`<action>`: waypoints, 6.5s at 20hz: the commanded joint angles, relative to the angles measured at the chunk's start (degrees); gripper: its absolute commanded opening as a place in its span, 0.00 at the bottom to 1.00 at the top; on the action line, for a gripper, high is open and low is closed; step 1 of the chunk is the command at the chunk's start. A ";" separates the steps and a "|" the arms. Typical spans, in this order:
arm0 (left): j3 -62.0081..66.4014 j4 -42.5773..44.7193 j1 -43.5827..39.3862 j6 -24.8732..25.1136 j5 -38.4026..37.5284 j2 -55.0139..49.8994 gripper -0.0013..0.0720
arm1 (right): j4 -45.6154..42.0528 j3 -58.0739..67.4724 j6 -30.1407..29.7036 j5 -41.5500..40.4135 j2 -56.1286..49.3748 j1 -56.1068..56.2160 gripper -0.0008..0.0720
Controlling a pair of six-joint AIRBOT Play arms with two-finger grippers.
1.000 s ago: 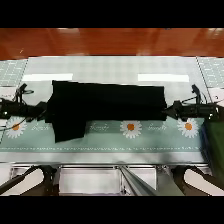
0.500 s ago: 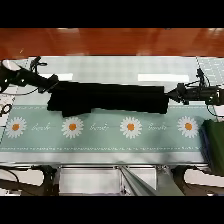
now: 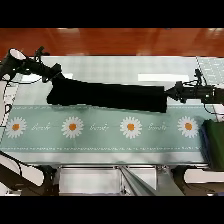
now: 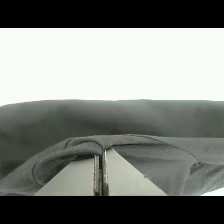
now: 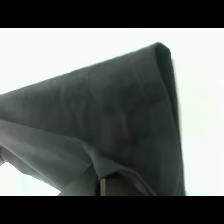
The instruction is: Fold the shirts.
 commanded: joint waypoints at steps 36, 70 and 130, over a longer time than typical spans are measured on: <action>-43.76 3.91 -8.61 -0.90 19.76 49.11 0.71 | -3.08 -1.53 8.11 -3.26 -4.94 1.75 0.59; 10.71 -3.87 -52.15 -8.00 2.95 -7.69 0.05 | -19.76 5.33 18.16 15.37 44.41 6.97 0.05; -55.95 -3.39 -8.28 -1.95 13.38 70.07 0.05 | 12.20 -20.31 6.54 -11.65 6.93 27.85 0.59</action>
